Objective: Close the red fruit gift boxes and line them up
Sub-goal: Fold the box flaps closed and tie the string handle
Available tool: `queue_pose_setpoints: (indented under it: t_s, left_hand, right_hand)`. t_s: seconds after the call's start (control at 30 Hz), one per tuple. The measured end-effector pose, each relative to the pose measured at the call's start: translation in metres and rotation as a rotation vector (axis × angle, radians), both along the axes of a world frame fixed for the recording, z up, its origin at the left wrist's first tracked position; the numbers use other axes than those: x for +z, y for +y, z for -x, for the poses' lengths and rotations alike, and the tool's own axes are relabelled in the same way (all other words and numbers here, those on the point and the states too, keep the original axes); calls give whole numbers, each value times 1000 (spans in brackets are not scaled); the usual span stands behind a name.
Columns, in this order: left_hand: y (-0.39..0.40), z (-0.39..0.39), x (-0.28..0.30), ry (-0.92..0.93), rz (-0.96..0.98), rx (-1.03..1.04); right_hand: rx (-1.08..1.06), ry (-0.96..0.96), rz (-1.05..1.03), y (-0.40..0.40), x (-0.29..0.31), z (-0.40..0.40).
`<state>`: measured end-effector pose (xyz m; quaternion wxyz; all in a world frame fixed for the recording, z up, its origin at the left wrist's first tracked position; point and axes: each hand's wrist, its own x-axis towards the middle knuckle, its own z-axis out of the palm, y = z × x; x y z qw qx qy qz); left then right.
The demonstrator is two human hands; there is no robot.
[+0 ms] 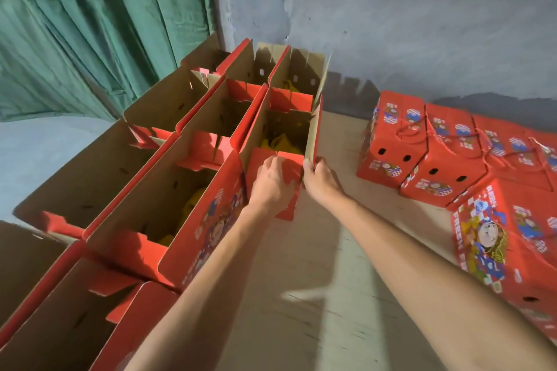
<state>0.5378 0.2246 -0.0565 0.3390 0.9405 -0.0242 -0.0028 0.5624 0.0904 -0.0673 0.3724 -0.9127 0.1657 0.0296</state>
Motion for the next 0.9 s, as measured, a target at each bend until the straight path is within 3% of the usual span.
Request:
queue_pose_setpoints:
  t_s: [0.23,0.5,0.63,0.77,0.9]
  left_hand:
    - [-7,-8,-3,-22,-101,-42]
    - [-28,43,10,29,-122,-85]
    - [-53,90,12,54,-214,-114]
    - [-92,142,12,90,-266,-151]
    - [-138,193,19,39,-258,-214]
  right_hand:
    - [-147,70,-261,-21,-16,2]
    - [-118,114,-287,-54,-8,65]
    - [-100,114,-166,-89,4,127]
    - [-56,156,-316,-130,14,194]
    - [-7,157,-139,-184,17,252]
